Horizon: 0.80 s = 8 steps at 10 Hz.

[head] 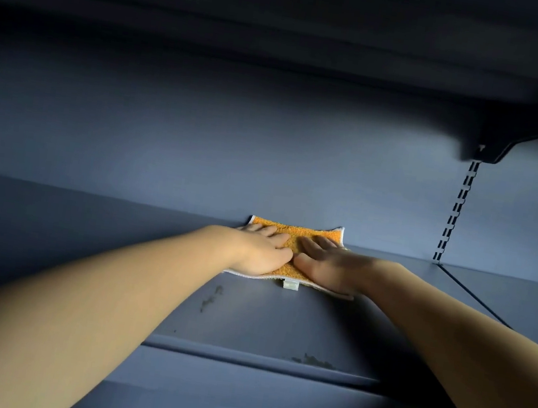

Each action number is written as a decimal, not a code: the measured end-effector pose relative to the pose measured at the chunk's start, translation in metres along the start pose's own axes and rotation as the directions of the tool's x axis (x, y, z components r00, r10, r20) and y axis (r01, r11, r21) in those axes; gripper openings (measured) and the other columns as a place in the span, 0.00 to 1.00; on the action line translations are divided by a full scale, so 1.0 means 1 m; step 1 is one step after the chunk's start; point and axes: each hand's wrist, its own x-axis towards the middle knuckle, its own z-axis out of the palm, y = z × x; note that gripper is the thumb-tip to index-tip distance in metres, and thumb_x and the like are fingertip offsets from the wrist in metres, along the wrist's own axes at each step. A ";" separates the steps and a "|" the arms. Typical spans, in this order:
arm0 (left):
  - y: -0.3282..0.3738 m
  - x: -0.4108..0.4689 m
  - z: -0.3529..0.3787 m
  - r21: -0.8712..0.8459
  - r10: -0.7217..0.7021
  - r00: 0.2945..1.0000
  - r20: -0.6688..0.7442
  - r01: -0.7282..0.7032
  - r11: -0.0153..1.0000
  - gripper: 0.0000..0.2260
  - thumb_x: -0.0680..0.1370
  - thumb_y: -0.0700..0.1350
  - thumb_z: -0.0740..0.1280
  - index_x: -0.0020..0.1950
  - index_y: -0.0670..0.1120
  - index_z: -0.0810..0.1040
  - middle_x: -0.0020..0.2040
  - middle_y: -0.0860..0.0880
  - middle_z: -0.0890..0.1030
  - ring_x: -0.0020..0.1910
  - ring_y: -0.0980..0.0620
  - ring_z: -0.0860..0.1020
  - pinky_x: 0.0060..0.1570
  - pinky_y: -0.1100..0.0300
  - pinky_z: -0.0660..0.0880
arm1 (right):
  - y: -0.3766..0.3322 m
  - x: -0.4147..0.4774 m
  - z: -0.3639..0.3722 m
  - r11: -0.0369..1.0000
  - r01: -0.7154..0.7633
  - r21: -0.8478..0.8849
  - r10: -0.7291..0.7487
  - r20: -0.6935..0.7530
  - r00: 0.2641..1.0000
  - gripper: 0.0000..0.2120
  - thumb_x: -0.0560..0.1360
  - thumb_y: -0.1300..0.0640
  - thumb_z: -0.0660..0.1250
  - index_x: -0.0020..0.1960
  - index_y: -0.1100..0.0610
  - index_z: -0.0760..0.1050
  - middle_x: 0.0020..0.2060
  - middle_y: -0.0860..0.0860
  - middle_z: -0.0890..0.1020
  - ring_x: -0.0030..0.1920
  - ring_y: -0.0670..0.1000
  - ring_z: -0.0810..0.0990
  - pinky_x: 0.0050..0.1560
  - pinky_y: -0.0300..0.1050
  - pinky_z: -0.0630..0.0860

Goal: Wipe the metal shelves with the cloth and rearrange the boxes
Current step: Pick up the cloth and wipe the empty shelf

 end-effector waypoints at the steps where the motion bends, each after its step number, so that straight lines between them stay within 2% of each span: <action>1: -0.006 0.005 0.001 0.000 0.025 1.000 -0.002 -0.025 1.000 0.26 0.84 0.58 0.42 0.83 0.56 0.44 0.83 0.54 0.41 0.82 0.50 0.40 0.80 0.47 0.41 | -0.003 0.003 0.000 0.999 -0.045 0.015 0.045 0.010 0.999 0.32 0.83 0.36 0.42 0.83 0.46 0.42 0.83 0.52 0.43 0.82 0.57 0.43 0.80 0.59 0.47; 2: -0.009 0.004 0.001 0.007 0.054 0.998 -0.009 -0.054 0.999 0.26 0.84 0.57 0.42 0.83 0.55 0.44 0.83 0.53 0.42 0.82 0.49 0.40 0.80 0.46 0.42 | -0.010 0.012 0.002 0.992 -0.103 0.069 0.105 -0.016 0.994 0.26 0.86 0.48 0.47 0.82 0.52 0.50 0.82 0.59 0.49 0.81 0.63 0.46 0.78 0.64 0.52; 3: -0.026 0.002 0.000 -0.007 0.029 1.000 0.002 -0.029 1.000 0.26 0.85 0.57 0.42 0.83 0.54 0.44 0.83 0.52 0.41 0.82 0.48 0.40 0.80 0.46 0.42 | -0.027 0.020 0.003 0.989 -0.124 0.086 0.124 0.011 0.992 0.26 0.85 0.57 0.51 0.82 0.57 0.52 0.81 0.62 0.49 0.81 0.65 0.46 0.78 0.65 0.50; 4: -0.050 -0.005 -0.002 0.002 0.011 1.000 -0.003 -0.011 1.000 0.30 0.83 0.58 0.43 0.83 0.47 0.47 0.83 0.49 0.43 0.82 0.46 0.41 0.80 0.46 0.42 | -0.053 0.024 0.001 0.995 -0.101 -0.010 0.101 0.020 0.995 0.25 0.84 0.54 0.50 0.80 0.54 0.51 0.81 0.61 0.50 0.80 0.66 0.48 0.76 0.67 0.56; 5: -0.074 -0.007 0.002 0.012 0.037 0.997 -0.074 -0.036 0.999 0.25 0.86 0.48 0.51 0.81 0.38 0.55 0.82 0.39 0.50 0.81 0.41 0.47 0.79 0.48 0.43 | -0.073 0.041 0.005 0.996 -0.051 -0.075 0.054 0.032 0.998 0.34 0.79 0.39 0.40 0.82 0.52 0.50 0.81 0.59 0.50 0.81 0.64 0.47 0.77 0.67 0.54; 6: -0.079 -0.017 0.000 0.059 0.023 0.999 -0.027 -0.021 0.998 0.29 0.83 0.55 0.46 0.82 0.42 0.51 0.83 0.45 0.45 0.82 0.43 0.43 0.79 0.46 0.43 | -0.089 0.031 0.005 0.996 -0.017 -0.083 0.018 0.003 1.000 0.38 0.77 0.35 0.36 0.83 0.50 0.48 0.82 0.56 0.48 0.82 0.61 0.46 0.79 0.64 0.51; 7: -0.078 -0.027 -0.002 0.024 -0.014 1.000 -0.010 0.015 1.000 0.27 0.84 0.56 0.43 0.83 0.52 0.44 0.83 0.52 0.42 0.82 0.48 0.41 0.79 0.46 0.42 | -0.093 0.012 0.006 0.999 -0.041 0.013 0.042 -0.012 0.999 0.32 0.84 0.37 0.41 0.83 0.50 0.44 0.83 0.54 0.45 0.82 0.57 0.43 0.80 0.59 0.45; 8: -0.079 -0.037 0.002 0.012 -0.005 1.000 -0.009 0.006 1.000 0.27 0.84 0.57 0.43 0.83 0.54 0.44 0.83 0.54 0.41 0.82 0.49 0.40 0.79 0.47 0.41 | -0.096 -0.005 0.007 1.000 -0.012 0.028 0.013 -0.019 1.000 0.32 0.84 0.37 0.42 0.83 0.50 0.44 0.83 0.53 0.46 0.82 0.56 0.42 0.80 0.59 0.45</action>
